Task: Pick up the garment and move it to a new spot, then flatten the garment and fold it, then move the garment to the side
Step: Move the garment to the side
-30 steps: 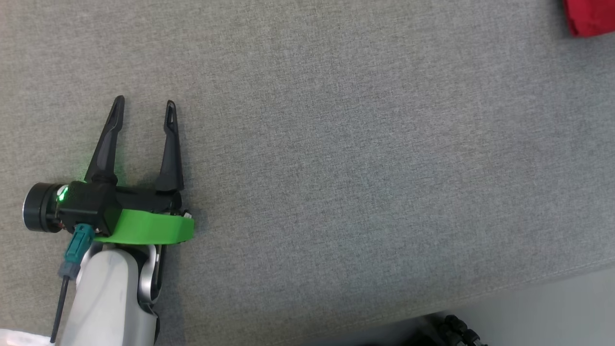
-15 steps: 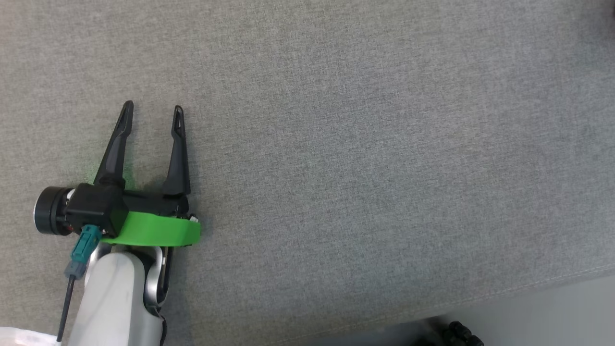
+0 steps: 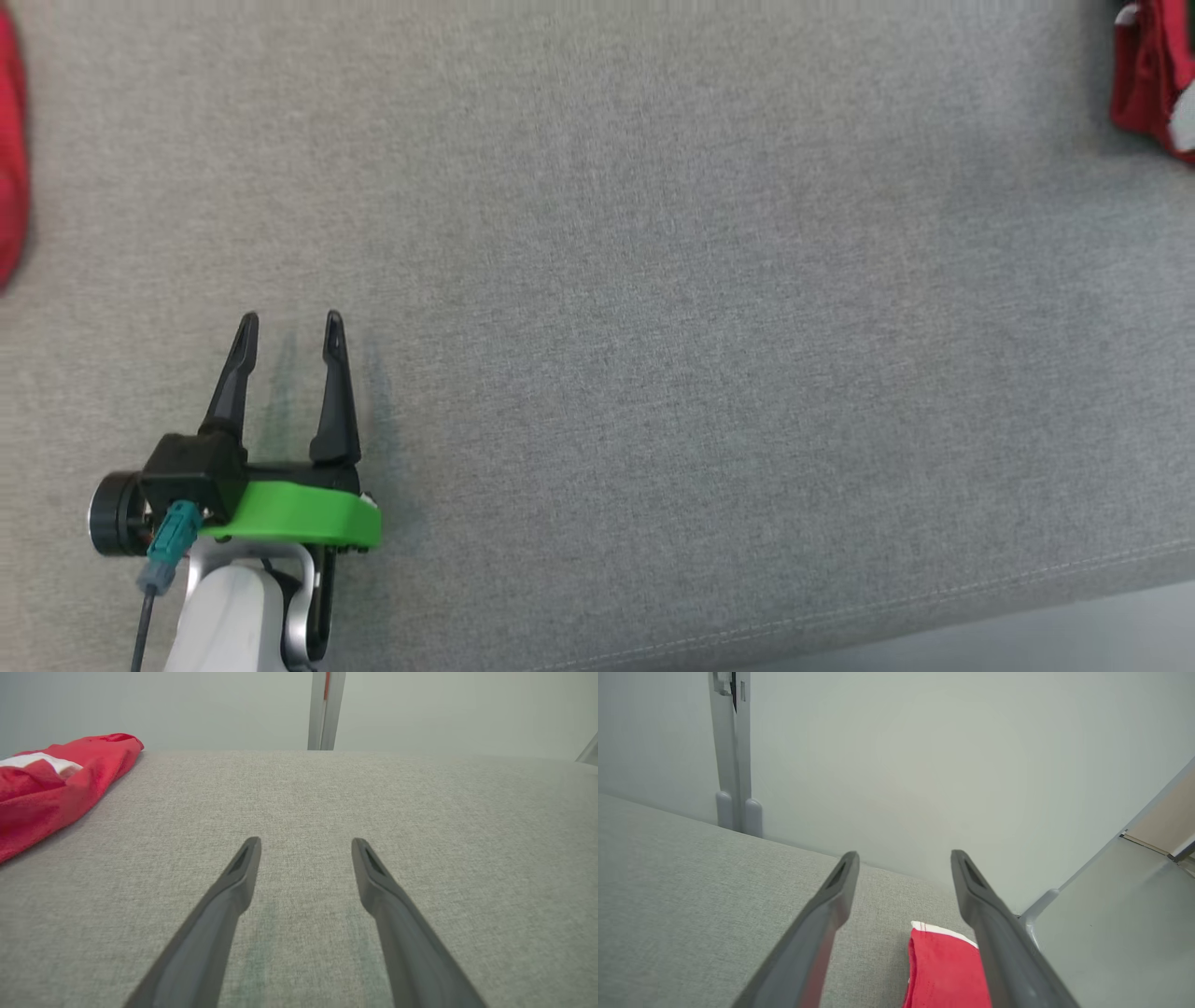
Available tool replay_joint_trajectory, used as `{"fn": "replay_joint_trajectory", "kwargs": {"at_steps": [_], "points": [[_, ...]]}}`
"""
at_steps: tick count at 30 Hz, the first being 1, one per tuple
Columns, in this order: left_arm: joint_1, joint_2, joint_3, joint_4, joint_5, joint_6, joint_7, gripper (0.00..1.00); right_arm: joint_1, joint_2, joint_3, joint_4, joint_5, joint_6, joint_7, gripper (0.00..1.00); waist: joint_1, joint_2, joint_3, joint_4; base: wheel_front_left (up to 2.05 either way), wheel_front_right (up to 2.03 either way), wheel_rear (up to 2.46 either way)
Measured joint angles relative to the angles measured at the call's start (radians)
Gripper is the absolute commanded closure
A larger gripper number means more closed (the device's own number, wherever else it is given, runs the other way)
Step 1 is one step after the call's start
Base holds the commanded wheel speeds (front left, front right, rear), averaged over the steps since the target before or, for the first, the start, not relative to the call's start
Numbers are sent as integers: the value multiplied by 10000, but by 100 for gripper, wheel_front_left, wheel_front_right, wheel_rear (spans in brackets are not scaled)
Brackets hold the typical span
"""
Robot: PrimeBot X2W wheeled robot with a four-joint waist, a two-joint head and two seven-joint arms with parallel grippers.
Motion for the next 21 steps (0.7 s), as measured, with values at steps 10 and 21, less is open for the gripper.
{"fn": "replay_joint_trajectory", "kwargs": {"at_steps": [10, 21], "points": [[728, -42, 320, 63, -167, 63, -12, 0, 3125, 1463, -1730, -2470, -702, 0, -33, 0, 0, 0, -1426, 371, 0, 0, 0], [1161, -84, 495, 349, -230, 6, -12, 0, 6760, 2899, -3392, -4293, -1235, -2, -33, 0, 0, 0, -2629, 882, 0, 0, 0]]}}
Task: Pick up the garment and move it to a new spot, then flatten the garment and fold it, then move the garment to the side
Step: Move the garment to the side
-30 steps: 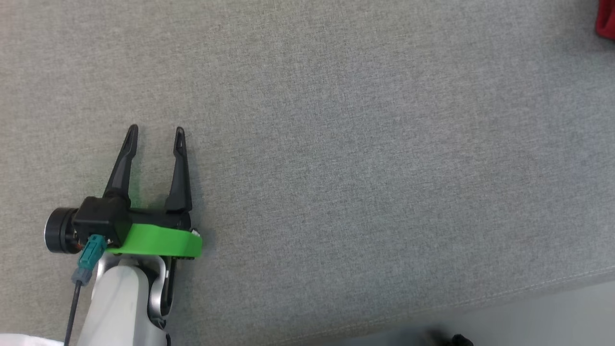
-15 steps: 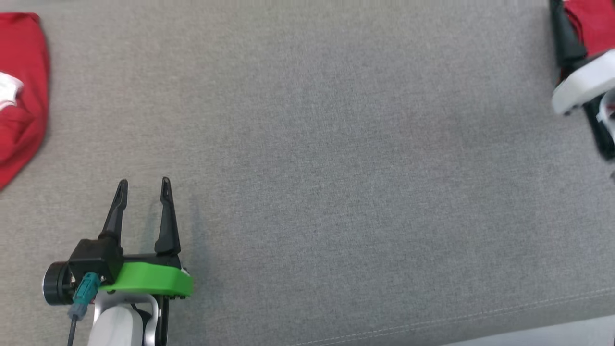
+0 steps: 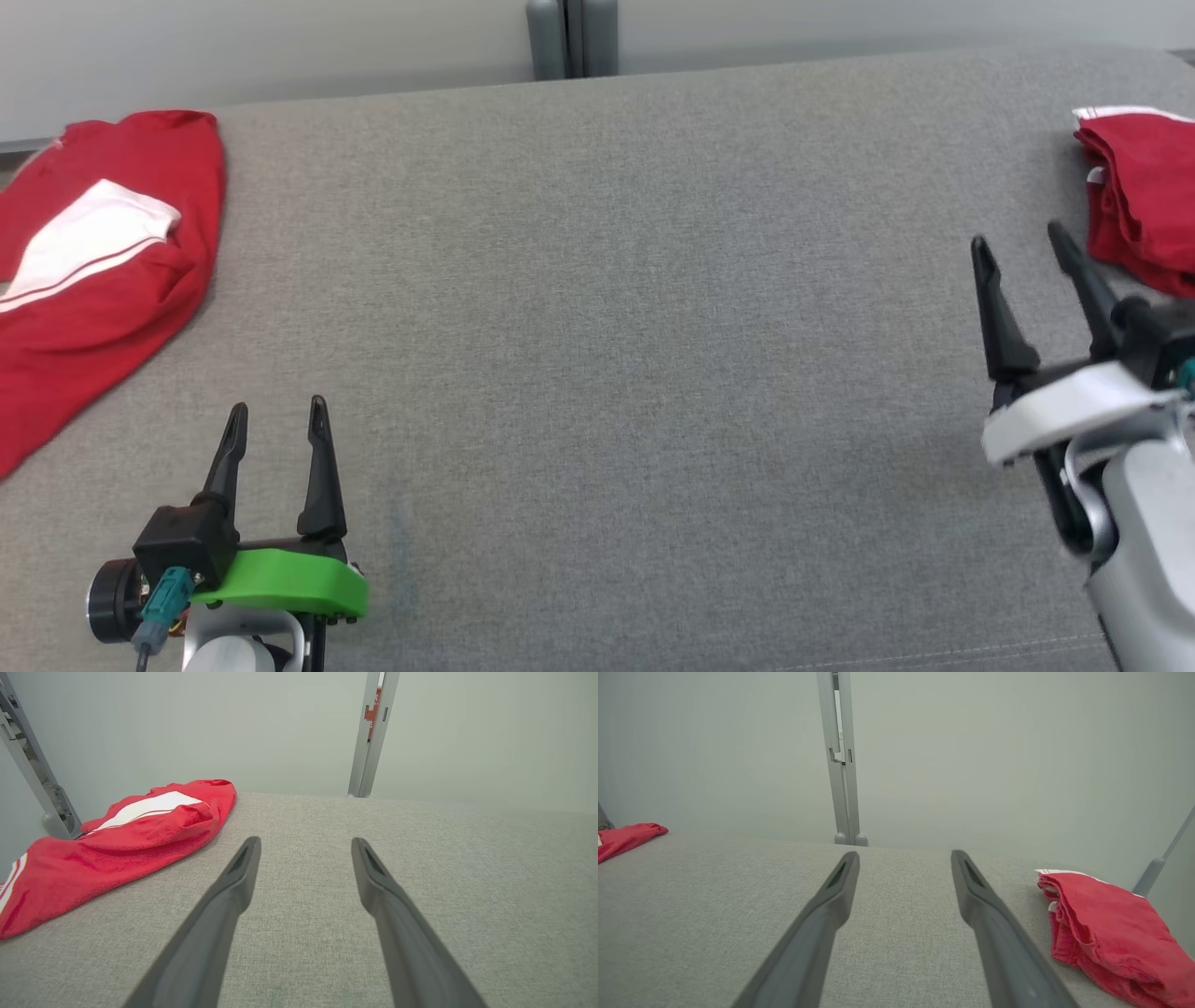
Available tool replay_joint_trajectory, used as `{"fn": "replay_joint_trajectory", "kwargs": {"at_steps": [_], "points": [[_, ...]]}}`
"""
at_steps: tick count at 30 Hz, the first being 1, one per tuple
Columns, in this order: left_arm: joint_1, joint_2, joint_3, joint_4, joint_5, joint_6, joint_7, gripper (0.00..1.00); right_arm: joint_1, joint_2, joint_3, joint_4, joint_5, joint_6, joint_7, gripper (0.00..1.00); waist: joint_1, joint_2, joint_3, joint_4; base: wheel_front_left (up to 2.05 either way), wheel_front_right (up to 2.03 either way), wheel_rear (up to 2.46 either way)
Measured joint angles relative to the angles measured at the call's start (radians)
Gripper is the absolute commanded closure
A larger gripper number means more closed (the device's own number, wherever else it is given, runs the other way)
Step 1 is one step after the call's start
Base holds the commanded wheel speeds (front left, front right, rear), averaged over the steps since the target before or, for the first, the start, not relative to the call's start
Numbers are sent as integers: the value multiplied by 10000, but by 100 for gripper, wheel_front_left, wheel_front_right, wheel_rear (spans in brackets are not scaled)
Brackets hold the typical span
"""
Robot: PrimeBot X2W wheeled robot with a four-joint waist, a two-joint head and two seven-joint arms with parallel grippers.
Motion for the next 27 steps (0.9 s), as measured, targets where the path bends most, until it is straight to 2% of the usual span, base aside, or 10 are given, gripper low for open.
{"fn": "replay_joint_trajectory", "kwargs": {"at_steps": [10, 15, 27], "points": [[54, 8, 73, 230, 6, -65, -13, 0, 2279, 1505, -612, -1258, -476, -2, 0, 0, 0, 0, -623, 282, 0, 0, 0], [102, 35, 90, 309, 19, -109, -13, 0, 2916, 1981, -928, -1801, -713, -2, 0, 0, 0, 0, -851, 343, 0, 0, 0], [227, 109, 59, 393, 36, -105, -13, 0, 3577, 2474, -1218, -2339, -1166, -2, 0, 0, 0, 0, -1160, 535, 0, 0, 0]]}}
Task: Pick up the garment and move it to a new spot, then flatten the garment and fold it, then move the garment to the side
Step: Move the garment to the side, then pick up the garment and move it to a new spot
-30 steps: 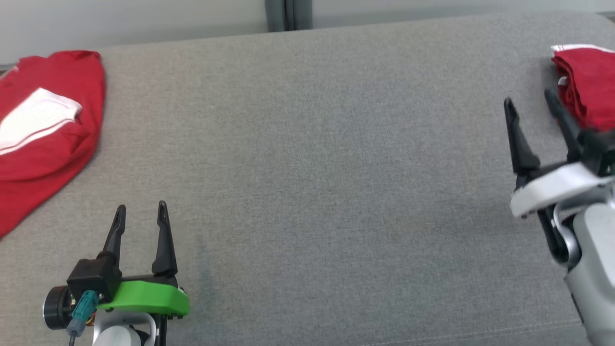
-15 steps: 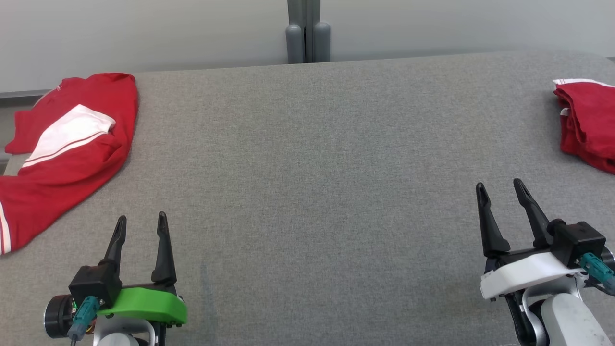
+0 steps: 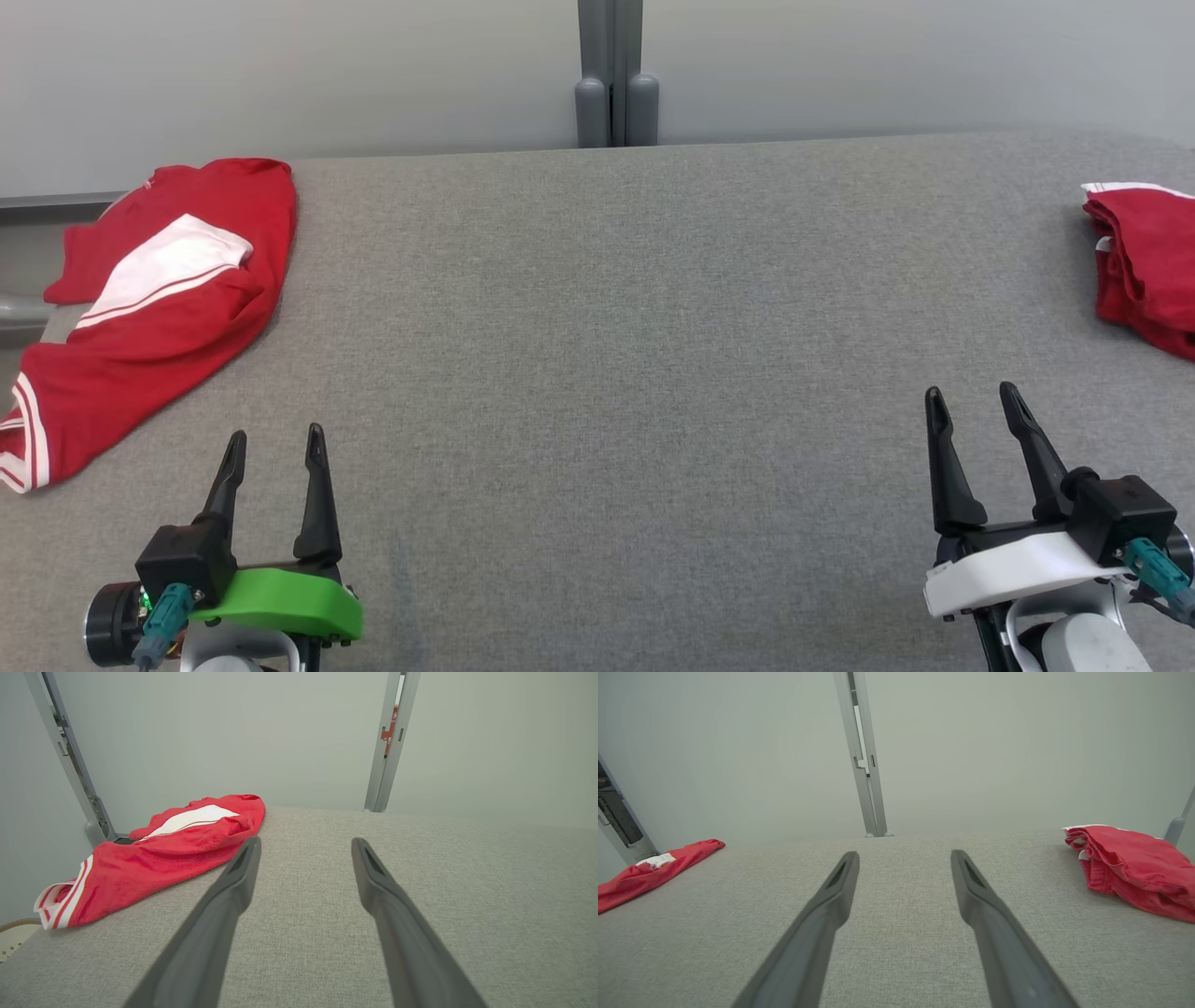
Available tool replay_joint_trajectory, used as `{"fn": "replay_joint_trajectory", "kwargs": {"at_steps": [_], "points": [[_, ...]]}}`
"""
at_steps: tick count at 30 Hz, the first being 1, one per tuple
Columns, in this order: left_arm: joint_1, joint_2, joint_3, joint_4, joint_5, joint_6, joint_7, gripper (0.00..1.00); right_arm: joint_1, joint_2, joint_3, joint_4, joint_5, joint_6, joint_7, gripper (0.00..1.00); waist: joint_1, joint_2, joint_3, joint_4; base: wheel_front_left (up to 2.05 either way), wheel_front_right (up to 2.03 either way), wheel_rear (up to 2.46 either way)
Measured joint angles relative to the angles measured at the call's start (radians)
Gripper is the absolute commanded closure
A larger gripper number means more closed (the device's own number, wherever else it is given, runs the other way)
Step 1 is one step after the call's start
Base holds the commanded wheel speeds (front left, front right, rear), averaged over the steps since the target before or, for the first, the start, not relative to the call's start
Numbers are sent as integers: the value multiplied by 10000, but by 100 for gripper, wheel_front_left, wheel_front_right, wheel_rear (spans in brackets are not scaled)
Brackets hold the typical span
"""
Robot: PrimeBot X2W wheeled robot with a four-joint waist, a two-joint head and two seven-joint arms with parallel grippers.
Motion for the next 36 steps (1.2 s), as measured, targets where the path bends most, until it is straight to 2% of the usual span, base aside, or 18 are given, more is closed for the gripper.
{"fn": "replay_joint_trajectory", "kwargs": {"at_steps": [20, 29, 36], "points": [[11, 92, -50, -13, -50, 102, 0, 0, 94, 67, -69, 105, -142, 0, 2, 0, 0, 0, -67, 121, 0, 0, 0], [-9, 188, 8, 75, -82, 163, -2, 0, 121, 125, -21, 194, -127, 0, 0, 0, 0, 0, -36, 848, 0, 0, 0], [-12, 341, 171, 105, -153, 232, 0, 0, 113, 176, 58, 299, -125, 0, 0, 0, 0, 0, 31, 1772, 0, 0, 0]]}}
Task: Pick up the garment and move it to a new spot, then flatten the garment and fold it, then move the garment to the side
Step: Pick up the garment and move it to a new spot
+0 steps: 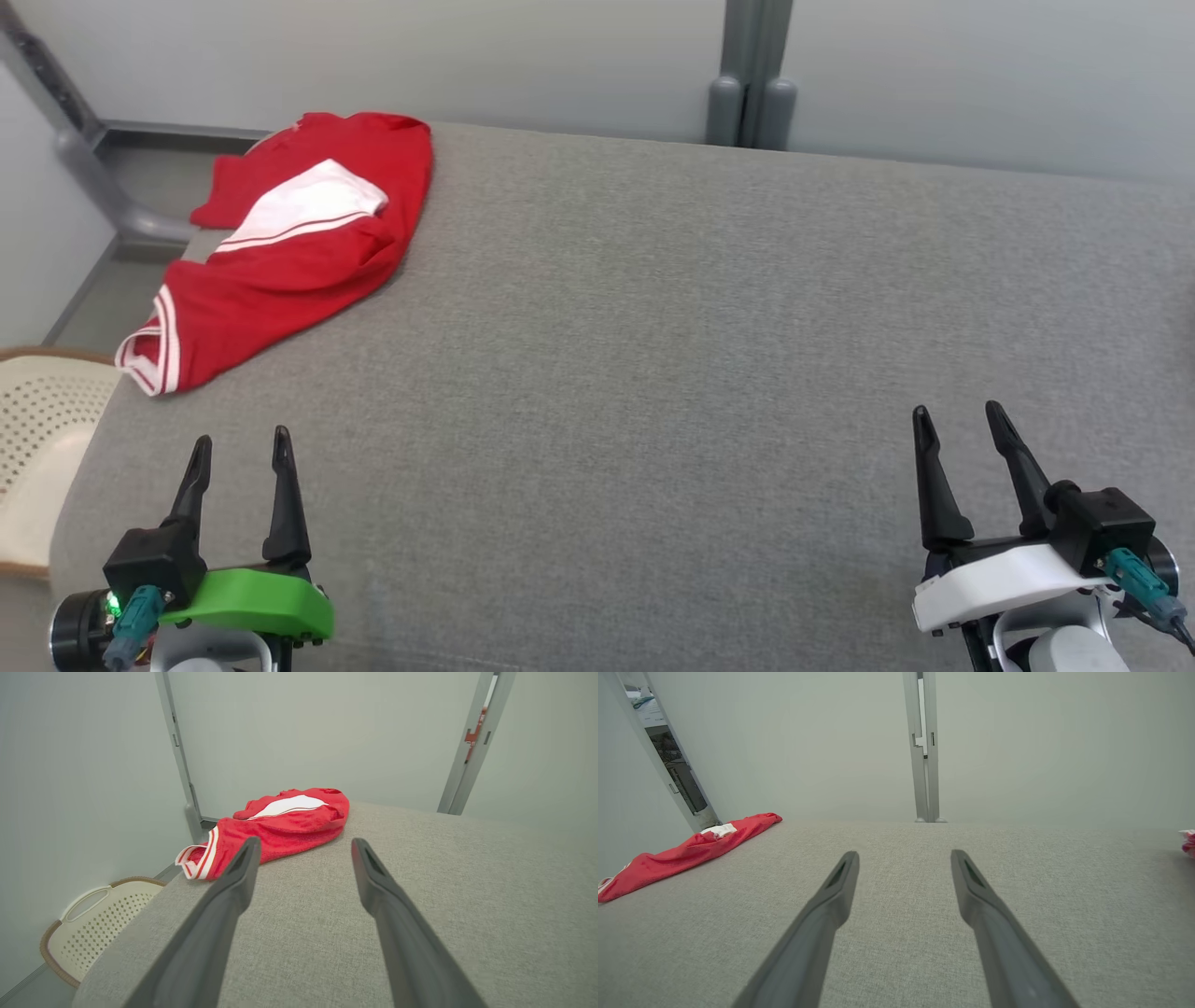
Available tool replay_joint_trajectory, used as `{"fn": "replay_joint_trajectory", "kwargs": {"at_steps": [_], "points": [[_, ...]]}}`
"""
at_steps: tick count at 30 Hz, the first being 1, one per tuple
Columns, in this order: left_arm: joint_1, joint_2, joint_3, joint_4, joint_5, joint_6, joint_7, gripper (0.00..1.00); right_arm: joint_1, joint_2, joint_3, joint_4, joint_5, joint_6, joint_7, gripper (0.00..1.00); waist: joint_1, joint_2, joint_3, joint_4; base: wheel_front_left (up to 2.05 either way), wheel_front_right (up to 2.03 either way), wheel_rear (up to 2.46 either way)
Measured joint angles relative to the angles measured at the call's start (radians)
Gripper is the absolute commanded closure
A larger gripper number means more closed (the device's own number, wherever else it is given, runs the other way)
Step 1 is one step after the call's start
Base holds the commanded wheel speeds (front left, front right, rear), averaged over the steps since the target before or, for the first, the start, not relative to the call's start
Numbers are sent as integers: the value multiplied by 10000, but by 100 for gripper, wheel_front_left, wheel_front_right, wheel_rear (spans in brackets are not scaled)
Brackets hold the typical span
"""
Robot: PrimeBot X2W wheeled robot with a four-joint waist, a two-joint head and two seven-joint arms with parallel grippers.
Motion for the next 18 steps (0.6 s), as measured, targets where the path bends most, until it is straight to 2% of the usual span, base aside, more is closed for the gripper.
{"fn": "replay_joint_trajectory", "kwargs": {"at_steps": [18], "points": [[155, 94, 301, 2, -222, 150, -2, 0, -219, -61, 397, 370, -8, 0, 0, 0, 0, 0, 172, 2536, 0, 0, 0]]}}
